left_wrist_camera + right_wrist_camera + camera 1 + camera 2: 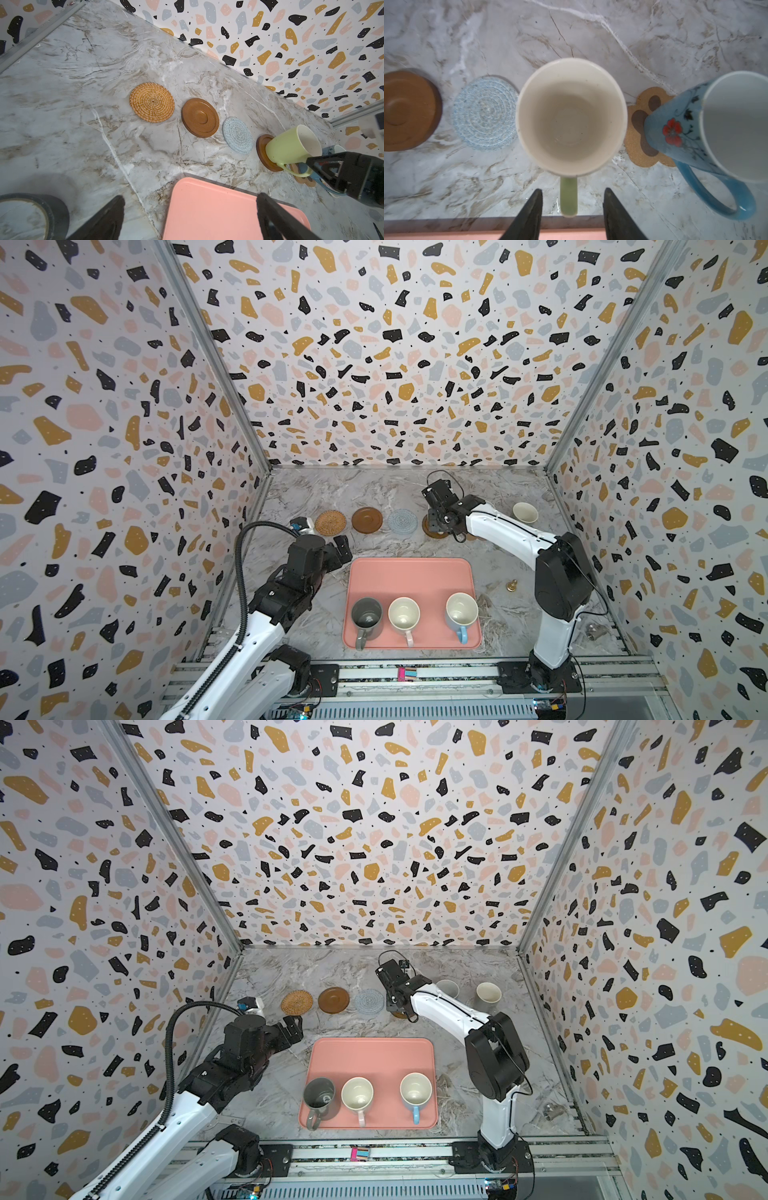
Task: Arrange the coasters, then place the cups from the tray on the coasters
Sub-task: 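Lower the pale green mug onto the wooden coaster and open right gripper, then raise right gripper off the mug while left gripper moves over the grey mug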
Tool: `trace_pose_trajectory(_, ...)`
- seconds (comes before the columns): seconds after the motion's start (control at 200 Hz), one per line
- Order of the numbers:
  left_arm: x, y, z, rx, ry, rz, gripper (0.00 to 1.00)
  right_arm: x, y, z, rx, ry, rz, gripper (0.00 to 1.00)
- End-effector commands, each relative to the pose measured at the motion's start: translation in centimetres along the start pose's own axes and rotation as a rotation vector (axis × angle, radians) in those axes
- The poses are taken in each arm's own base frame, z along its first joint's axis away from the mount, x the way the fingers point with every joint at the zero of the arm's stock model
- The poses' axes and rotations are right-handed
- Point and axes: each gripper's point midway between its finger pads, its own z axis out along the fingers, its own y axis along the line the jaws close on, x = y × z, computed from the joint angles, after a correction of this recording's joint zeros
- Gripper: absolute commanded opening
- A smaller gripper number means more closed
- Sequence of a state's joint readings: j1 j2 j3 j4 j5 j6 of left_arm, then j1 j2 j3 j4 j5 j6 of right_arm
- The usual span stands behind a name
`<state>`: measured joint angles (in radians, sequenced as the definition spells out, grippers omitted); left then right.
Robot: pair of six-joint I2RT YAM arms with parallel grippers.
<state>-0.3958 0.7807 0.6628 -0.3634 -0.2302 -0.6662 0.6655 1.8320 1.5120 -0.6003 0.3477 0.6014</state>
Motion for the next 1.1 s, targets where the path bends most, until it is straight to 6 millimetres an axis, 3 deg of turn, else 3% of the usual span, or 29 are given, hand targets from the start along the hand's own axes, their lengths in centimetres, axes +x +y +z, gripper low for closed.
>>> trace_pose_trajectory(0.0,-0.9,-0.2,-0.3,0.004,-0.036,0.009,1.00,-1.7,0.2,-3.5,-0.052,-0.068,0.010,0.52)
trace_pose_trajectory(0.23,-1.0,-0.4,-0.4,0.012,-0.037,0.019,0.99,-3.1,0.4,-7.1,-0.112,-0.142,0.022,0.54)
trace_pose_trajectory(0.456,-1.0,-0.8,-0.6,0.033,-0.029,0.032,0.99,-2.8,0.1,-9.1,-0.146,-0.175,0.029,0.54)
trace_pose_trajectory(0.876,-1.2,-1.9,-1.3,0.086,-0.017,0.102,1.00,0.1,-1.0,-9.3,-0.135,-0.108,0.016,0.54)
trace_pose_trajectory(1.096,-0.7,-2.6,-1.9,0.122,0.030,0.158,0.99,0.2,-1.0,-9.9,-0.151,-0.107,0.050,0.54)
